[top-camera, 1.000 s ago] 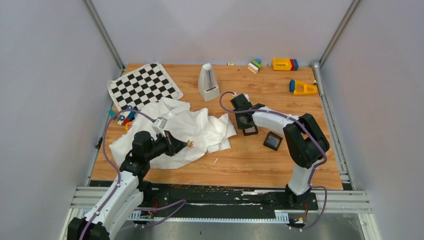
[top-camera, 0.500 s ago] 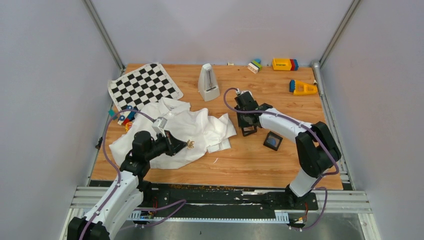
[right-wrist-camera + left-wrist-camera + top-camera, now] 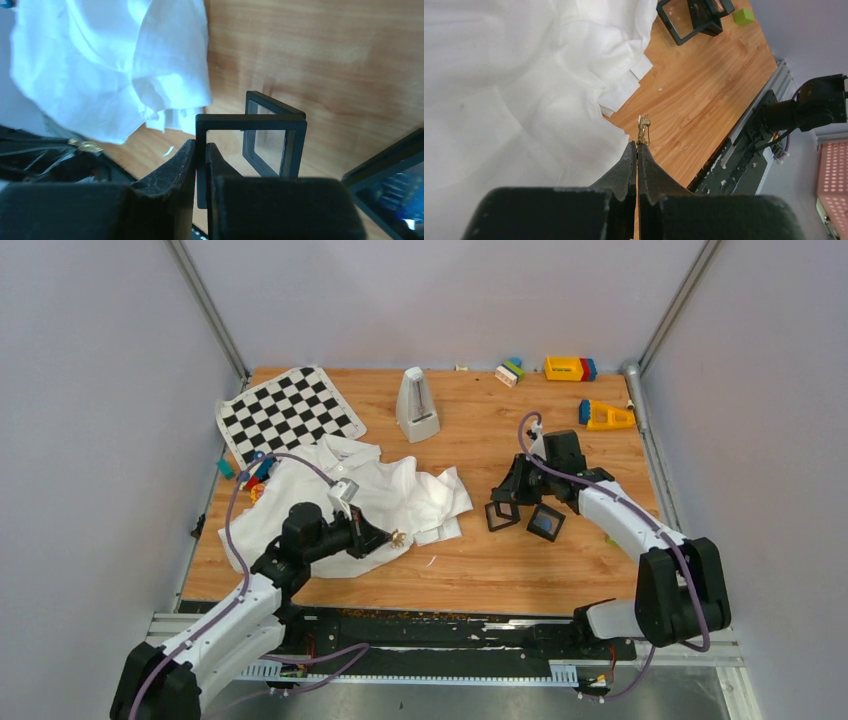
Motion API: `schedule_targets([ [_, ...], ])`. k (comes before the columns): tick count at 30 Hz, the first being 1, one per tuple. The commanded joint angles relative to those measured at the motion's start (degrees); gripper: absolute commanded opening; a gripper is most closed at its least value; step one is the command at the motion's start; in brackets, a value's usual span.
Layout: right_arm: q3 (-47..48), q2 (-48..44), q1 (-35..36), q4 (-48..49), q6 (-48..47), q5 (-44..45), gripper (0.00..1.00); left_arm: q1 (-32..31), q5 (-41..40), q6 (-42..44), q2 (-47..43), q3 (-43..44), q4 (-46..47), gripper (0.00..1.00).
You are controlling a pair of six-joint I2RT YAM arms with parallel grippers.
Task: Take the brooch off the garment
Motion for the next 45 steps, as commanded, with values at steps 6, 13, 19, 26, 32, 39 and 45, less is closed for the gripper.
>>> schedule_targets([
  [6,-7.3,2.7,-7.0,16.9,10.5,-34.0,0.0,-14.5,-16.7,8.8,9.1,11.2,1.6,0.0],
  [13,-9.0,11.3,-7.6,30.4,16.7,-42.2,0.0,-24.8,-28.3,22.4,22.3,17.3,14.5,0.0],
  [19,-12.0,9.6,-8.0,35.8,17.1,-40.8,0.0,-28.0,-30.5,34.8,33.7,18.8,30.9,0.0],
  [26,-15.9,9.4,-8.5,38.9,16.6,-38.2,0.0,-28.9,-31.5,38.9,37.8,13.5,44.3,0.0],
  [32,-17.7,10.8,-8.9,41.8,17.3,-38.8,0.0,-30.8,-29.7,40.8,42.7,11.4,53.6,0.0],
  [39,-18.5,10.2,-9.8,42.8,17.0,-38.0,0.0,-32.1,-26.8,43.7,46.3,10.3,59.4,0.0],
  [45,-19.0,11.5,-10.4,43.8,17.3,-38.2,0.0,-33.4,-27.3,45.3,48.3,12.3,56.3,0.0],
])
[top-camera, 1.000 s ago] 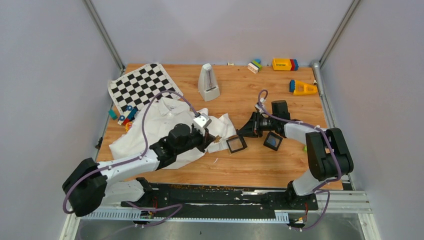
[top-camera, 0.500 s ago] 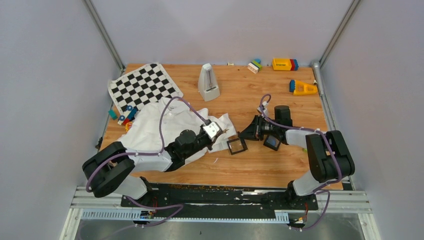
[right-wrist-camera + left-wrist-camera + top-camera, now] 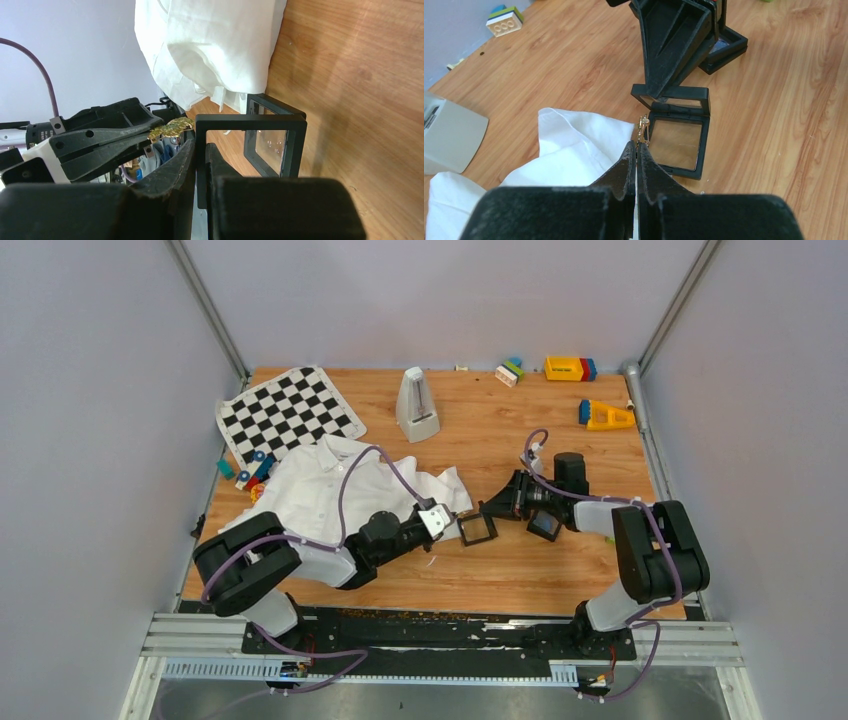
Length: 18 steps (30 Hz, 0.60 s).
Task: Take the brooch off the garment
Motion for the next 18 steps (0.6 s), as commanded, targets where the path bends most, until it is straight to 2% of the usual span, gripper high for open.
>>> schedule_targets([
  [1,-0.6,0.9,-0.4,4.2,0.4,-0.6,0.0,-1.1,0.1,3.2,1.6,2.4,2.1,0.0],
  [18,-0.8,2.1,-0.5,6.2,1.2,-1.9,0.0,-1.4,-1.5,5.6,9.6,6.8,3.0,0.0],
])
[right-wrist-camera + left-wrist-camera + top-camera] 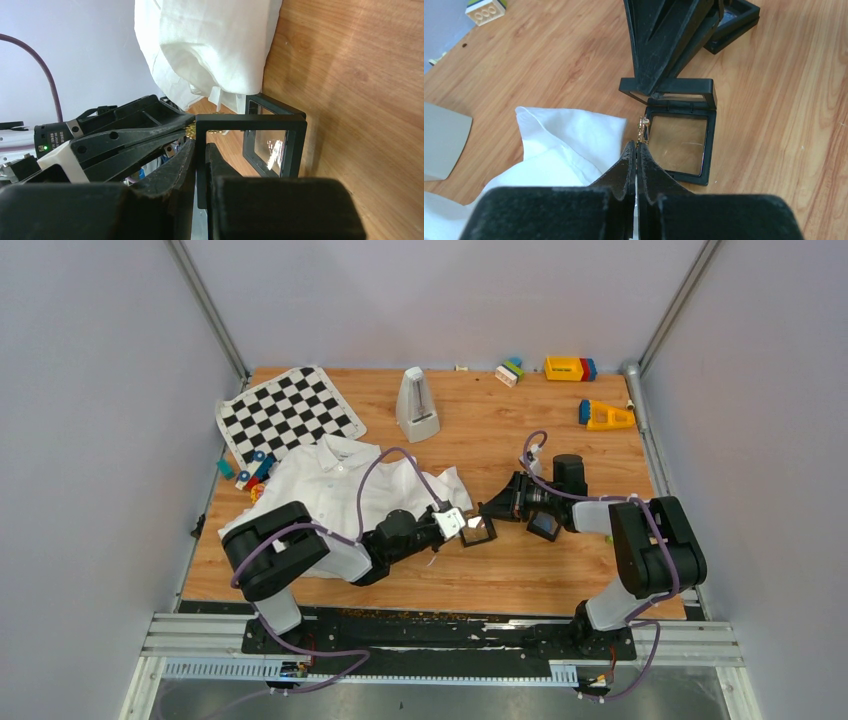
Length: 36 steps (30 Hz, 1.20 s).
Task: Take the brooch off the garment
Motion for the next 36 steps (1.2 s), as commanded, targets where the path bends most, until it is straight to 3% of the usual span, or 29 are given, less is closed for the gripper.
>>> schedule_targets([
  [1,0.0,0.3,-0.3,3.4,0.3,-1.5,0.0,-0.3,-0.8,2.2,1.2,2.6,2.7,0.0],
  [32,-0.1,1.1,-0.9,3.8,0.5,-1.9,0.0,-2.1,-0.6,6.7,5.6,8.5,-8.7,0.0],
  [36,-0.2,1.1,-0.9,3.8,0.5,-1.9,0.0,-2.3,0.5,6.6,5.5,8.9,-10.0,0.1],
])
